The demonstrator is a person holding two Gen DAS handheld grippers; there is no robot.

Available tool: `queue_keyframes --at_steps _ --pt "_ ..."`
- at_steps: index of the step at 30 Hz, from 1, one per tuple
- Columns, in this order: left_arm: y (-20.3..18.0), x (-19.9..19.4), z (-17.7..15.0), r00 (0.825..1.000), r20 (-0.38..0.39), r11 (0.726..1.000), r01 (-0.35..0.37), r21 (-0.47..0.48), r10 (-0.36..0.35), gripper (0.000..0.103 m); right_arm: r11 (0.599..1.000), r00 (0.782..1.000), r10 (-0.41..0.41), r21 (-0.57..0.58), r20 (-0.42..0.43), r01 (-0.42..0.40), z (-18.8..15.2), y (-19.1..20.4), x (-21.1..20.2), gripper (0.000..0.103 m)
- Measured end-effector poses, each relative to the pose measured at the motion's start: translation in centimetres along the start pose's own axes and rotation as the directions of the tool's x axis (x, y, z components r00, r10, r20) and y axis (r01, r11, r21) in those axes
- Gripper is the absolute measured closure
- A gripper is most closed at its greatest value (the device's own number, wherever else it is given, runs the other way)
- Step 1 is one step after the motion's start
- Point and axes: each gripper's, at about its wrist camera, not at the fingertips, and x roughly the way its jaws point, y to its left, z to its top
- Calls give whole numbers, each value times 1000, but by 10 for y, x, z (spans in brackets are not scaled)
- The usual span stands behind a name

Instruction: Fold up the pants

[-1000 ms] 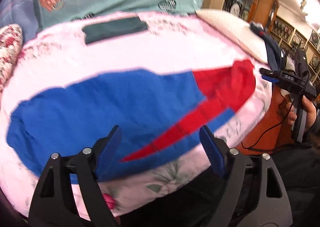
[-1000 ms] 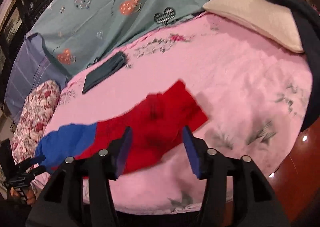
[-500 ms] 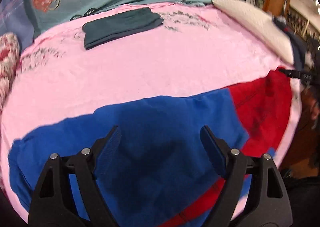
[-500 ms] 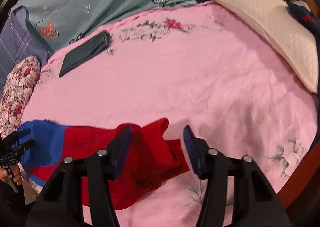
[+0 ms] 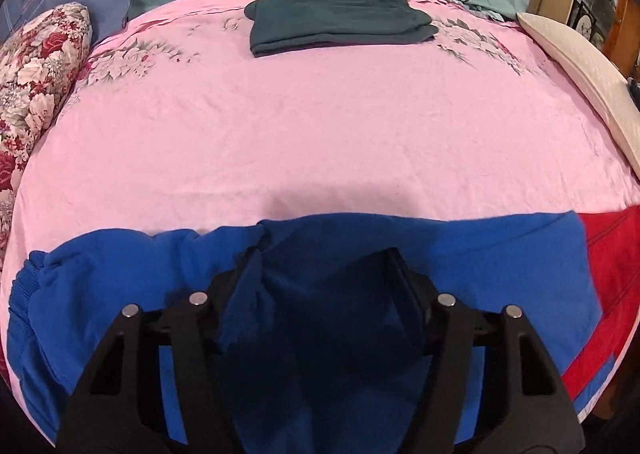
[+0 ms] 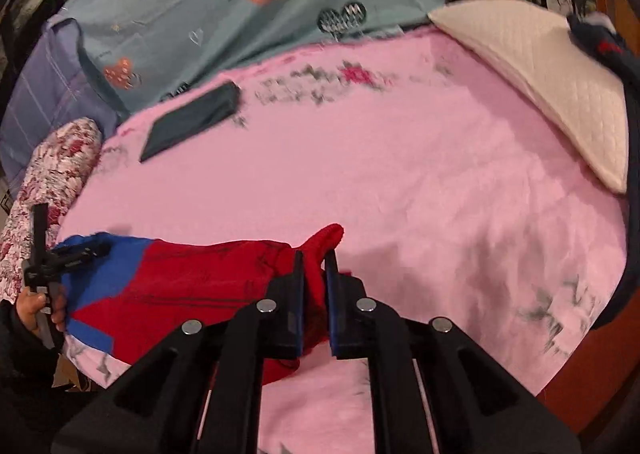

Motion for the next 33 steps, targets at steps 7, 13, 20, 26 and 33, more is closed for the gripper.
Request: queue_keyframes --at_steps 7,13,20,26,33 --pt "14 -3 8 997 37 996 -60 -60 62 39 993 985 100 -68 140 -91 15 19 -22 93" --pt "18 -4 3 998 45 996 -47 -73 50 37 996 988 -93 -7 -126 92 10 0 39 79" --pt "29 -61 -19 993 121 998 18 -59 -11 29 999 994 -50 3 95 50 43 13 -30 53" --pt "9 -70 -51 994 101 997 29 73 -36 24 908 933 345 -216 -99 -359 77 154 13 44" --pt "10 -47 -75 998 69 998 9 57 -13 24 813 763 467 -123 -447 -570 86 301 171 44"
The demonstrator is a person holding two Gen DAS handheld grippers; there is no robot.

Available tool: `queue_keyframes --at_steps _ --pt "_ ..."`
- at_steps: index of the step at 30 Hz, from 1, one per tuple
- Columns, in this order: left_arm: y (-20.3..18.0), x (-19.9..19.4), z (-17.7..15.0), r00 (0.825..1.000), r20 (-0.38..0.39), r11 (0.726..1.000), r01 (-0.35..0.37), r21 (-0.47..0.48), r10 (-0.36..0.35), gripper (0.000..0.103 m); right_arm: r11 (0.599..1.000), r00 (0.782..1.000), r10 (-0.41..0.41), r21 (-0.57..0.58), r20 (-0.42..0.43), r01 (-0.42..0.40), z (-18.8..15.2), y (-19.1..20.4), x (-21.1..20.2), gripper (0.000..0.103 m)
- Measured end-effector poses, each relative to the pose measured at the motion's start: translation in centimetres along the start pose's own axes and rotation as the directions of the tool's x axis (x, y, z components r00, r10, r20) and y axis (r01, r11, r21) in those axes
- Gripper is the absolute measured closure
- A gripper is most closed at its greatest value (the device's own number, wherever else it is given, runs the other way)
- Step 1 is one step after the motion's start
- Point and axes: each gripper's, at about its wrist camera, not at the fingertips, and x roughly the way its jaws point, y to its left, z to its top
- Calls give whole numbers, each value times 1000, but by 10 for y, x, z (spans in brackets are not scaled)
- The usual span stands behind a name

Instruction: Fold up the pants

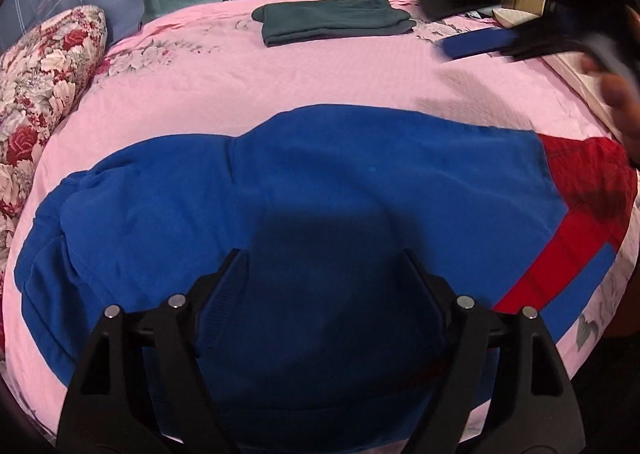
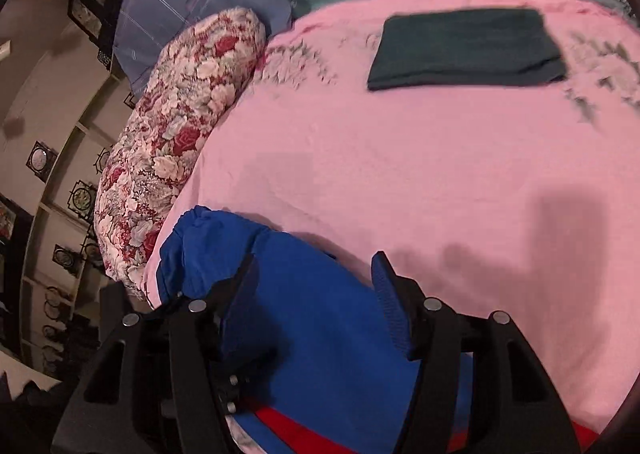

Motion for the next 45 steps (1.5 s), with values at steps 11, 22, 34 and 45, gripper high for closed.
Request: queue_keyframes --at_steps 11,22,34,45 --pt "10 -9 -5 999 18 999 37 -8 -37 23 971 906 237 103 -351 -214 -15 27 75 43" --pt "26 7 8 1000 14 998 15 -59 -14 20 980 935 181 134 -306 -146 -22 23 70 43" --pt "28 9 9 1000 13 998 11 -57 -10 20 950 944 266 222 -194 -221 -3 14 97 41" --pt "32 10 7 1000 12 998 11 -64 -10 20 946 967 230 260 -113 -195 20 -29 93 60"
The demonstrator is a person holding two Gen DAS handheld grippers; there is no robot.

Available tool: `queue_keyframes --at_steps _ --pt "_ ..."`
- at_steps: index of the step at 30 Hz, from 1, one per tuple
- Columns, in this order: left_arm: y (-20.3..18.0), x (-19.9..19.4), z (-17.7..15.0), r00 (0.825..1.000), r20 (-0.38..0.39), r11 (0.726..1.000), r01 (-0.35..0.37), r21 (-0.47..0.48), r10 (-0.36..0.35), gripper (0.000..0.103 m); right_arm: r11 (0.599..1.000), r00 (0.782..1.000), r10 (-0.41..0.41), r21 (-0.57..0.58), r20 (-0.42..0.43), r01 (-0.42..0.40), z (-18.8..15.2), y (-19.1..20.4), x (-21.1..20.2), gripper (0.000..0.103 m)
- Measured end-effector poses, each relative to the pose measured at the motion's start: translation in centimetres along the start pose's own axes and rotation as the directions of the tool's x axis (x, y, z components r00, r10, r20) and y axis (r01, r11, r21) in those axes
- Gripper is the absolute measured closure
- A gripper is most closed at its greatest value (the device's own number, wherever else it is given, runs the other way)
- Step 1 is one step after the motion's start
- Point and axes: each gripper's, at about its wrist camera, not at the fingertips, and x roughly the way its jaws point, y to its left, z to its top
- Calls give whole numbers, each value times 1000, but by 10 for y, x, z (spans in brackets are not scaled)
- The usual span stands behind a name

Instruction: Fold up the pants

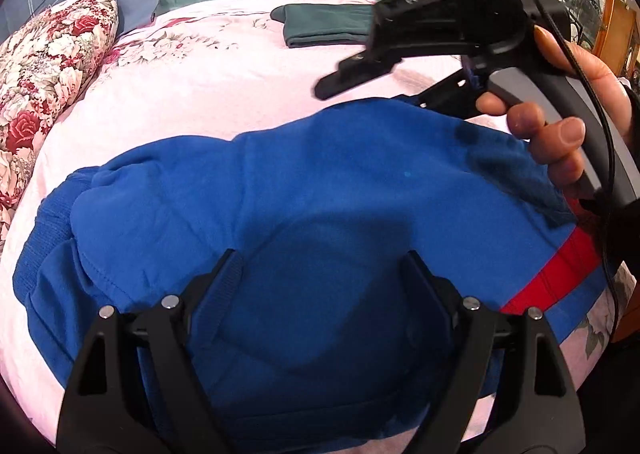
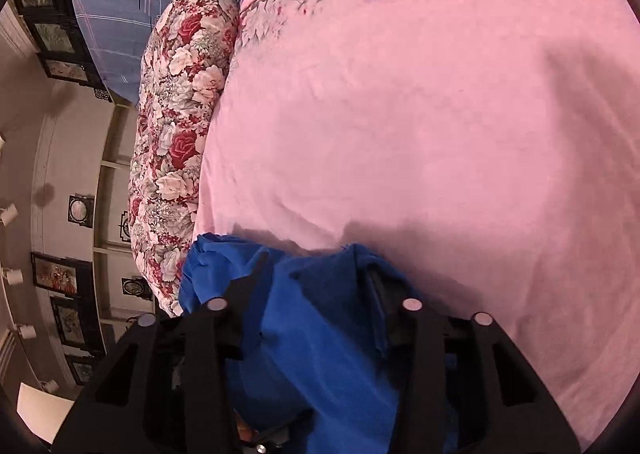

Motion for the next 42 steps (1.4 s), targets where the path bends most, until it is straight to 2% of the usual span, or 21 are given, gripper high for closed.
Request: queue_keyframes --at_steps 2,3,5,7,10,13,15,17,19,21,23,25,28,30,32,34,35,36,38,40,42 --pt "4 0 -1 1000 -1 1000 -4 -6 4 20 1000 999 -16 -3 28 16 2 -3 -12 59" --pt "6 -2 -2 1000 1 1000 -7 -12 7 20 998 994 -62 -7 88 62 4 -4 -25 57" --pt "11 -6 -3 1000 10 999 -16 -31 16 20 999 992 -36 21 123 34 7 -9 -41 57" --pt "15 -15 -5 999 29 999 -29 -43 30 20 998 989 -53 -23 136 56 3 4 -46 57" --pt "25 -38 -5 993 97 997 -59 -55 64 20 991 991 -31 -122 133 47 -11 35 -46 57" --pt "50 -48 -4 979 111 981 -157 -115 170 17 978 996 -28 -204 89 46 -27 60 -26 58" --pt "79 -40 -9 976 56 963 -197 -183 210 18 973 992 -114 -197 60 124 -34 57 -5 59" --pt "102 -34 -17 979 24 956 -195 -218 205 28 955 970 -239 -167 52 245 -34 38 13 64" --pt "105 -36 -24 979 34 962 -192 -197 202 33 963 976 -210 -163 61 217 -32 28 16 68" --pt "100 -41 -27 975 43 960 -209 -185 220 33 971 981 -180 -145 67 188 -32 27 10 65" --pt "93 -52 -28 978 57 963 -185 -195 199 33 969 981 -167 -169 98 182 -36 39 1 62" --pt "81 -73 -29 980 118 974 -141 -178 163 23 960 983 -141 -225 115 164 -46 58 -12 61" --pt "63 -96 -27 961 202 978 -169 -121 191 11 955 988 -105 -266 110 131 -68 80 -27 57" --pt "61 -86 -25 955 167 967 -232 -104 247 10 957 991 -105 -263 82 123 -82 83 -27 57" --pt "72 -62 -29 956 60 953 -277 -124 286 11 955 985 -167 -240 48 174 -96 75 -18 57" --pt "74 -46 -38 952 4 947 -302 -107 305 11 953 978 -208 -225 -1 203 -107 61 -1 57" --pt "72 -43 -41 949 2 945 -315 -84 317 10 951 974 -224 -222 -16 215 -113 52 7 57" --pt "69 -43 -44 945 3 943 -326 -69 327 10 949 978 -209 -238 17 207 -117 51 5 57" --pt "68 -54 -45 951 18 948 -306 -86 309 11 945 979 -200 -256 34 202 -124 56 -3 57" --pt "65 -72 -44 957 51 955 -278 -102 284 11 947 990 -136 -289 43 143 -132 66 -14 57" --pt "59 -83 -41 955 88 957 -275 -91 282 11 930 993 -113 -348 42 120 -146 79 -24 56"
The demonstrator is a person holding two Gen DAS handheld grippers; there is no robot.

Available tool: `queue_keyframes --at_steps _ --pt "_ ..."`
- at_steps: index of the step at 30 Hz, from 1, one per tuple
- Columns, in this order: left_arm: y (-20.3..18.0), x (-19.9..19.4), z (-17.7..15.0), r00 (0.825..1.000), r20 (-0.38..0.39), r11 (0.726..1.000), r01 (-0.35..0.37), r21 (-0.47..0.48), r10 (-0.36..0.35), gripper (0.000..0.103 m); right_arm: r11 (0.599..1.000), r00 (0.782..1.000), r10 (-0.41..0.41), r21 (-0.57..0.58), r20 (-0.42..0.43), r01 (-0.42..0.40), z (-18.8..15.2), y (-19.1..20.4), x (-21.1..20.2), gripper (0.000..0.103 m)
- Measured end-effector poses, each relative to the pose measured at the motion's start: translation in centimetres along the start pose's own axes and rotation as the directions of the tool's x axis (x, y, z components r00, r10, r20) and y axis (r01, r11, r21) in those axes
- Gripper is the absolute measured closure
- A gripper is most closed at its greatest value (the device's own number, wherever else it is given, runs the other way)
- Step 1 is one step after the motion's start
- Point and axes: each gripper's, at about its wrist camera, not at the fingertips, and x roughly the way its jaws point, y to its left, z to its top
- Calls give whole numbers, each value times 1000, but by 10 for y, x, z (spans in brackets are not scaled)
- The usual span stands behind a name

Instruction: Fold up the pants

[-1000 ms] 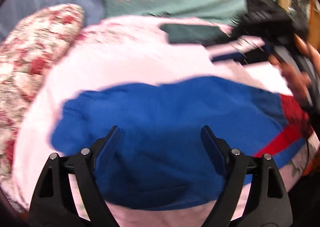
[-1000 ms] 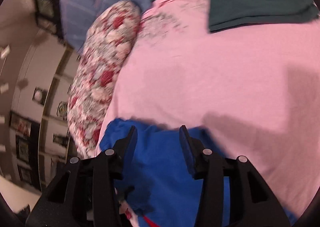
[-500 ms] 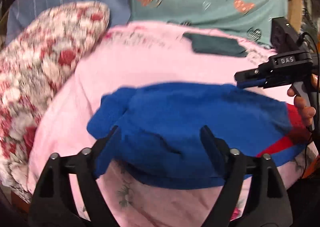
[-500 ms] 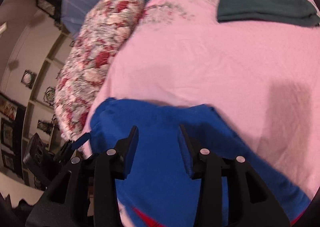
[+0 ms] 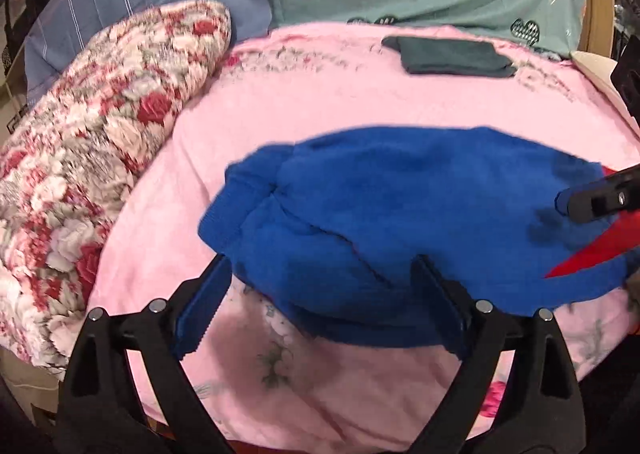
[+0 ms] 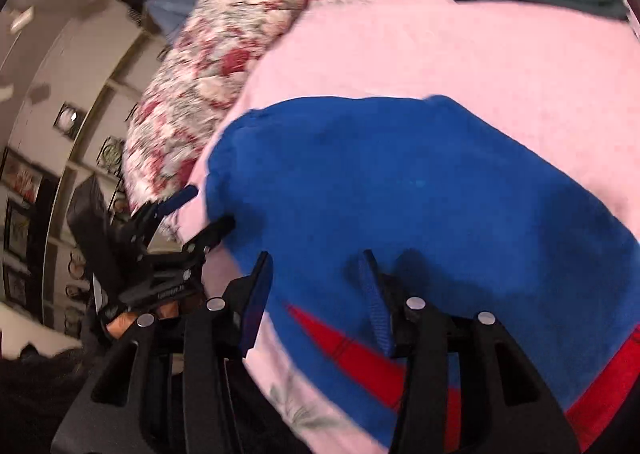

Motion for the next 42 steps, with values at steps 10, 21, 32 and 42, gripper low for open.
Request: queue_keyframes --at_steps 10,21,32,42 --pt "-33 21 -7 998 -64 998 13 63 -9 5 999 996 18 43 84 -22 -55 -20 -37 56" --pt "-156 -28 36 931 83 907 321 270 -355 4 795 708 -525 569 472 210 -210 -117 -269 40" --pt "-252 11 19 911 -90 827 405 389 -403 4 691 695 -589 703 412 169 -223 -182 -237 47" --pt "-213 22 18 913 -76 875 407 264 -401 3 884 623 -420 452 660 117 -186 -118 -248 87"
